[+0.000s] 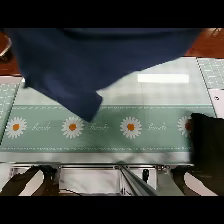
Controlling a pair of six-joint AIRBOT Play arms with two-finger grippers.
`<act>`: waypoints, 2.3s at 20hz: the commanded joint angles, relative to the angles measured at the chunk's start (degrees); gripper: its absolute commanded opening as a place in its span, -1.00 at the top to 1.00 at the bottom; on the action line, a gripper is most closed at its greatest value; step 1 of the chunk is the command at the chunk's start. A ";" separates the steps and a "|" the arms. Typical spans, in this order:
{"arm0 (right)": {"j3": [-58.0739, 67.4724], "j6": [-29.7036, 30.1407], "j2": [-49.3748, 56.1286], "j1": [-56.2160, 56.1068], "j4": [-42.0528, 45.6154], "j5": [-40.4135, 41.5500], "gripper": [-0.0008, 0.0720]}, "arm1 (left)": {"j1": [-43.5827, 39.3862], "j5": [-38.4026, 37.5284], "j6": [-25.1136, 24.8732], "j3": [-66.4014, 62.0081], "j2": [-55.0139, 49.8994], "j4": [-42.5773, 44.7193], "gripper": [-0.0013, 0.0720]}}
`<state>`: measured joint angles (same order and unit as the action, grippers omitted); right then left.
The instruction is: Fold the shirts.
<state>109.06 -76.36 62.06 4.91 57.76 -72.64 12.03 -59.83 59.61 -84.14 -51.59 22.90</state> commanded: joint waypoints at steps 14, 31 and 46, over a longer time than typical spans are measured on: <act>-7.98 -7.65 -22.58 -0.02 17.29 -13.09 0.92 | 2.82 -15.04 14.64 1.90 21.84 26.56 0.90; -26.27 -2.23 24.96 0.00 -1.68 18.43 0.92 | -12.09 12.35 12.90 14.67 -31.43 13.97 0.90; -41.22 -1.09 17.18 22.12 -0.92 -4.74 -0.15 | 13.00 -16.63 8.33 33.83 -19.04 26.88 -0.42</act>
<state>80.42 -78.61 86.21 23.16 55.96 -78.32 18.65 -72.82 71.64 -61.30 -76.88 47.20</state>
